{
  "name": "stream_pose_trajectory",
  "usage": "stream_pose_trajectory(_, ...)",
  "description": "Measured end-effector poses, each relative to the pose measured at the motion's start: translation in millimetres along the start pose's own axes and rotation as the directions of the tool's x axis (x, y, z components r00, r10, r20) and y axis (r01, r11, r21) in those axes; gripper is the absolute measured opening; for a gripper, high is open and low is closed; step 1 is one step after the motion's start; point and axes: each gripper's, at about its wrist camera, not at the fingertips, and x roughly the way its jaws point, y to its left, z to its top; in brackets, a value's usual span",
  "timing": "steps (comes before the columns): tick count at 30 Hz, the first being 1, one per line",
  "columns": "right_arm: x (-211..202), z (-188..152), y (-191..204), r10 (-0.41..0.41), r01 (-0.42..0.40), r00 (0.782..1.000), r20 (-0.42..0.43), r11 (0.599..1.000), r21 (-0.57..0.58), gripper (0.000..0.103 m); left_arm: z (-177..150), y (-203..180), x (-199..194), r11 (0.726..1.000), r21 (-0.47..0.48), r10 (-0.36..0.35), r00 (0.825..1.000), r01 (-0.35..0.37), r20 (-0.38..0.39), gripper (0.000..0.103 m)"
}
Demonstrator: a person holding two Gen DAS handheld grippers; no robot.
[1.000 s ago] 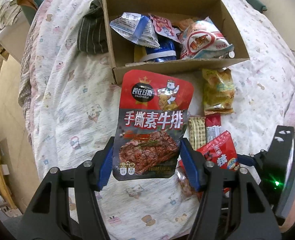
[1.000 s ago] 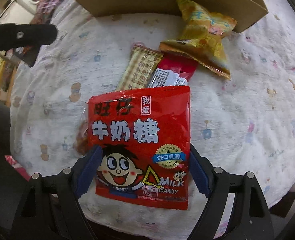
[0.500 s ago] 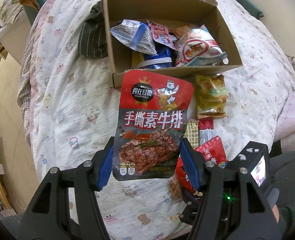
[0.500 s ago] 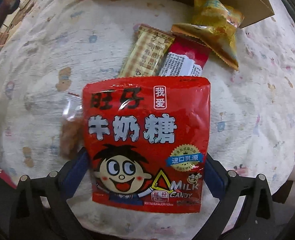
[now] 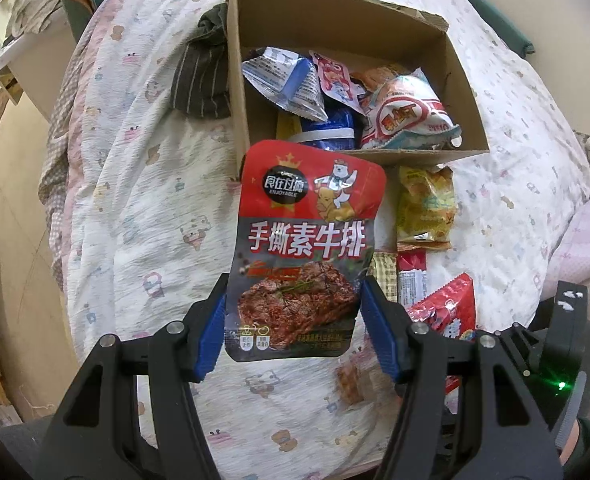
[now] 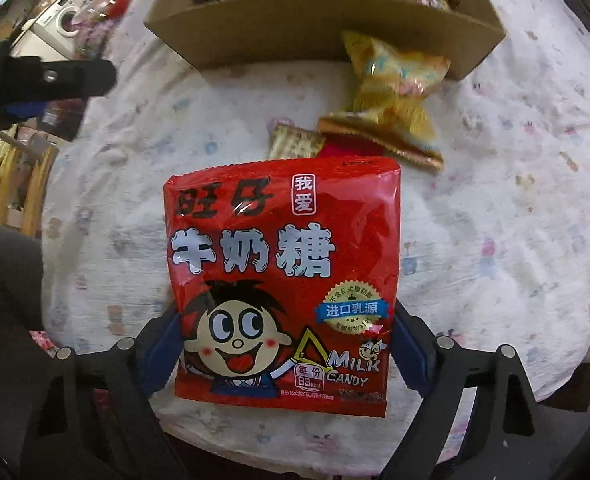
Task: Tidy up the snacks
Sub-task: 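Lift both packets and carry them over the box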
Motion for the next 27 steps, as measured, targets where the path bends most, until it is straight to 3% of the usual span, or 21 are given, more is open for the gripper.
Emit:
stream_pose_trajectory(3, 4.5, -12.7, 6.9, 0.011, -0.011, 1.000, 0.010, 1.000, 0.016, 0.091, -1.3, -1.9, 1.6, 1.000, 0.010, 0.005, 1.000, -0.005, -0.003, 0.059)
stream_pose_trajectory(8, -4.6, 2.0, -6.5, 0.063, -0.066, 0.997, 0.052, 0.997, 0.050, 0.091, -0.4, 0.3, -0.3, 1.000, -0.014, 0.011, 1.000, -0.011, 0.013, 0.059)
stream_pose_trajectory(11, -14.9, -2.1, -5.2, 0.087, -0.092, 0.993, 0.084, 0.994, 0.056, 0.091, 0.8, 2.2, -11.2, 0.998, -0.055, -0.031, 0.998, 0.034, 0.052, 0.059)
stream_pose_trajectory(16, -25.5, -9.0, -3.8, 0.115, -0.124, 0.983, 0.140, 0.991, 0.056, 0.091, 11.5, -11.2, -33.2, 0.999, -0.032, -0.012, 0.989, 0.016, 0.144, 0.059)
stream_pose_trajectory(27, -10.1, -1.6, -7.1, 0.103, -0.126, 0.963, 0.247, 0.989, 0.080, 0.091, 68.4, -11.8, -25.7, 0.999, -0.017, 0.032, 0.993, -0.030, 0.115, 0.059)
